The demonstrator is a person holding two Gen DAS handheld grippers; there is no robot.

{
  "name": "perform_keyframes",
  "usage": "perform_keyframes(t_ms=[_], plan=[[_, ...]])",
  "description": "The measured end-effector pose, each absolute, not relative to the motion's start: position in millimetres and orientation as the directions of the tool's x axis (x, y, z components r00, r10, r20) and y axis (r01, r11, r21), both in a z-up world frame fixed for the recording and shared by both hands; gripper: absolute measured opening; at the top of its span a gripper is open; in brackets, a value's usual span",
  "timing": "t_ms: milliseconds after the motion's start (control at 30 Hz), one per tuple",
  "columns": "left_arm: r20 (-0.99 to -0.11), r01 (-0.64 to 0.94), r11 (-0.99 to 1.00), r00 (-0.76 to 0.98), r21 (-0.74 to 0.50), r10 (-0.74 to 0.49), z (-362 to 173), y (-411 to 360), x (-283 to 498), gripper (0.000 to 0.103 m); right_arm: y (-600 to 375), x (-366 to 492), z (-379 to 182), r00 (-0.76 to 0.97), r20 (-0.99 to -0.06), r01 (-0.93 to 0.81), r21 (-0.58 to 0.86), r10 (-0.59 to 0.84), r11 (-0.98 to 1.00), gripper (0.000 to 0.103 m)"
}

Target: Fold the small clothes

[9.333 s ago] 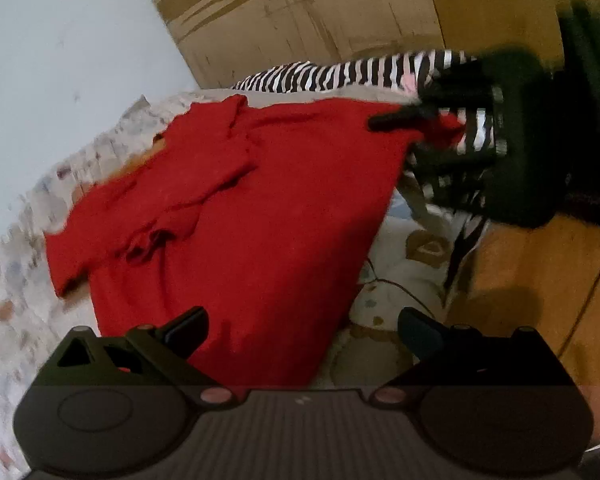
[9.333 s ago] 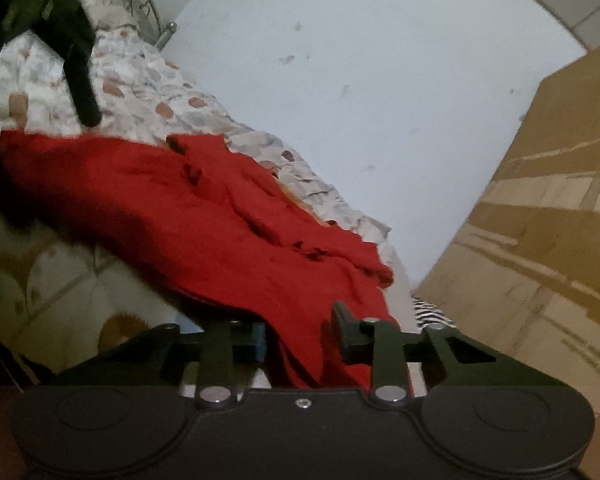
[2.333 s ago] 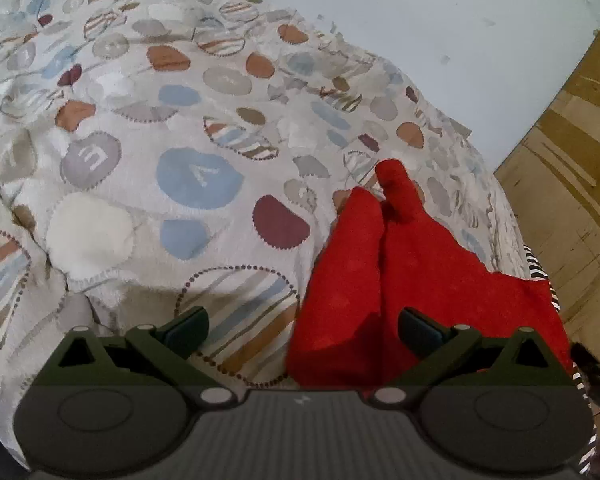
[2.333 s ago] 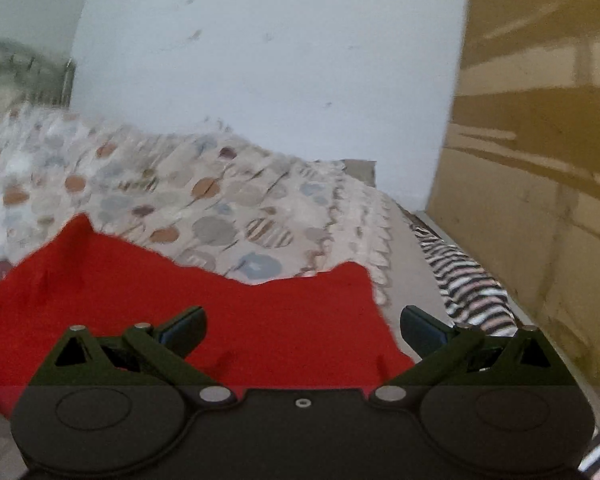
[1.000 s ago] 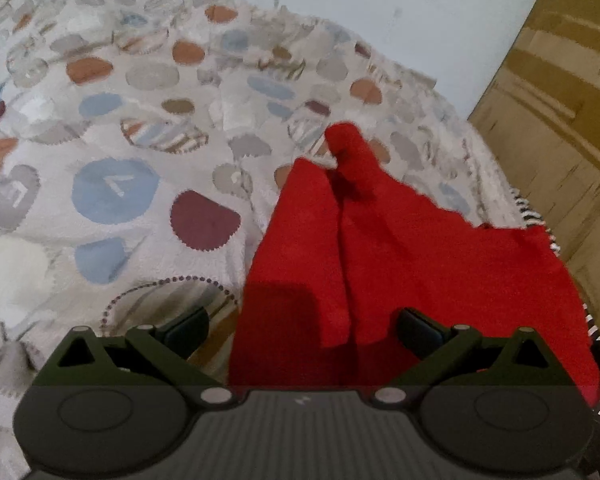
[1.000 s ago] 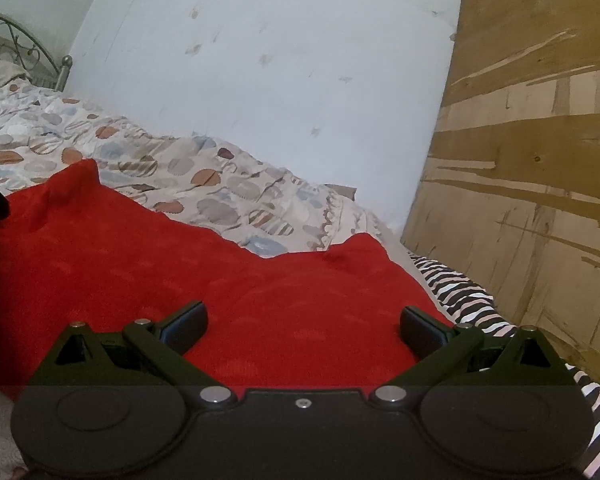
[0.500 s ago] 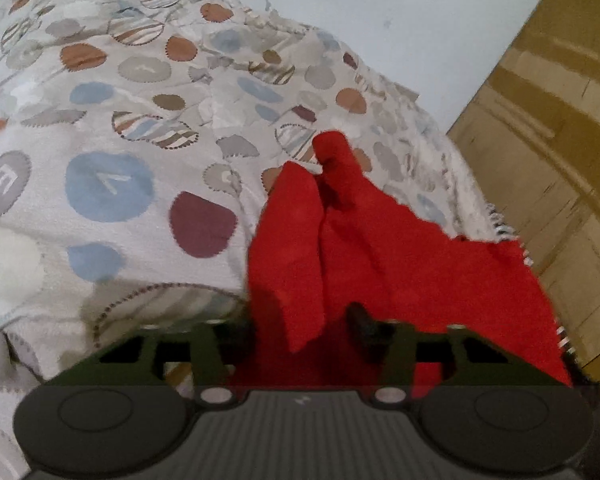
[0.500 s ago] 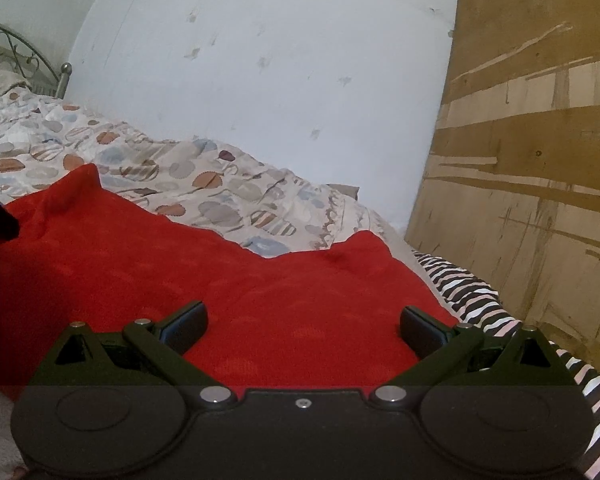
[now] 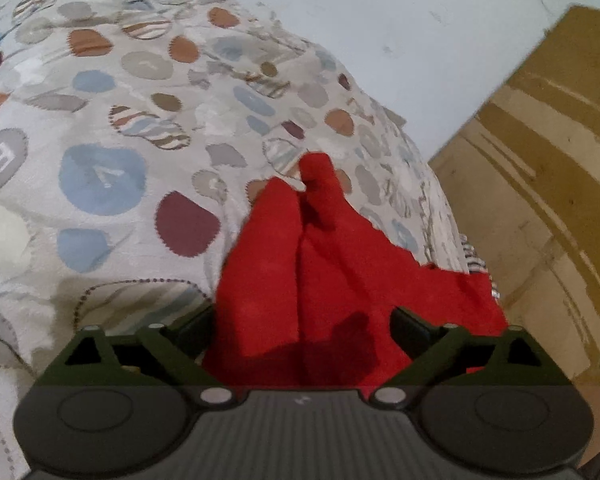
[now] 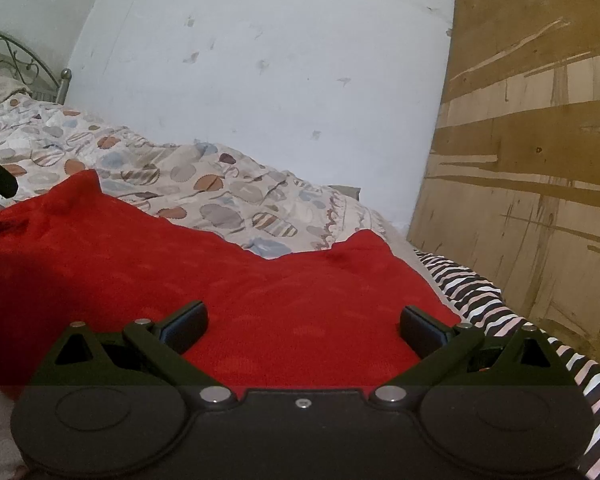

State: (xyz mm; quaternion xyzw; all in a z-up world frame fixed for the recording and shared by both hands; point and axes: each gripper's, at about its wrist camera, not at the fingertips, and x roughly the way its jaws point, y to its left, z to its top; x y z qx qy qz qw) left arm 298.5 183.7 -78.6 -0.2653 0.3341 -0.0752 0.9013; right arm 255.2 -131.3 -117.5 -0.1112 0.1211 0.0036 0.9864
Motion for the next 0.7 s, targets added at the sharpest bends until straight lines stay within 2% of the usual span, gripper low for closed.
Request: perform_keyframes(t_ms=[167, 233, 267, 367, 500, 633, 700], plan=[[-0.602, 0.027, 0.926, 0.752, -0.378, -0.267, -77, 159, 300, 0.095, -131, 255, -118, 0.971, -0.240, -0.034, -0.219, -0.020, 0.975, 0.102], [-0.640, 0.041, 0.944, 0.725, -0.327, -0.254, -80, 153, 303, 0.082, -132, 255, -118, 0.971, -0.240, -0.034, -0.219, -0.020, 0.975, 0.102], [-0.655, 0.026, 0.950, 0.719, -0.310, -0.233, -82, 154, 304, 0.080, -132, 255, -118, 0.971, -0.240, -0.034, -0.219, -0.020, 0.975, 0.102], [-0.647, -0.035, 0.912, 0.716, -0.409, -0.262, -85, 171, 306, 0.067, -132, 255, -118, 0.971, -0.240, -0.034, -0.219, -0.020, 0.975, 0.102], [-0.606, -0.060, 0.860, 0.735, -0.506, -0.305, -87, 187, 301, 0.026, -132, 255, -118, 0.971, -0.237, -0.032, -0.218, -0.021, 0.975, 0.102], [-0.583, -0.013, 0.908, 0.771, -0.419, -0.258, -79, 170, 294, 0.019, -131, 253, -118, 0.974, -0.226, -0.026, -0.212, -0.023, 0.977, 0.102], [-0.568, -0.008, 0.910, 0.784, -0.414, -0.251, -76, 168, 292, 0.018, -130, 252, -118, 0.975, -0.219, -0.019, -0.213, -0.029, 0.977, 0.102]])
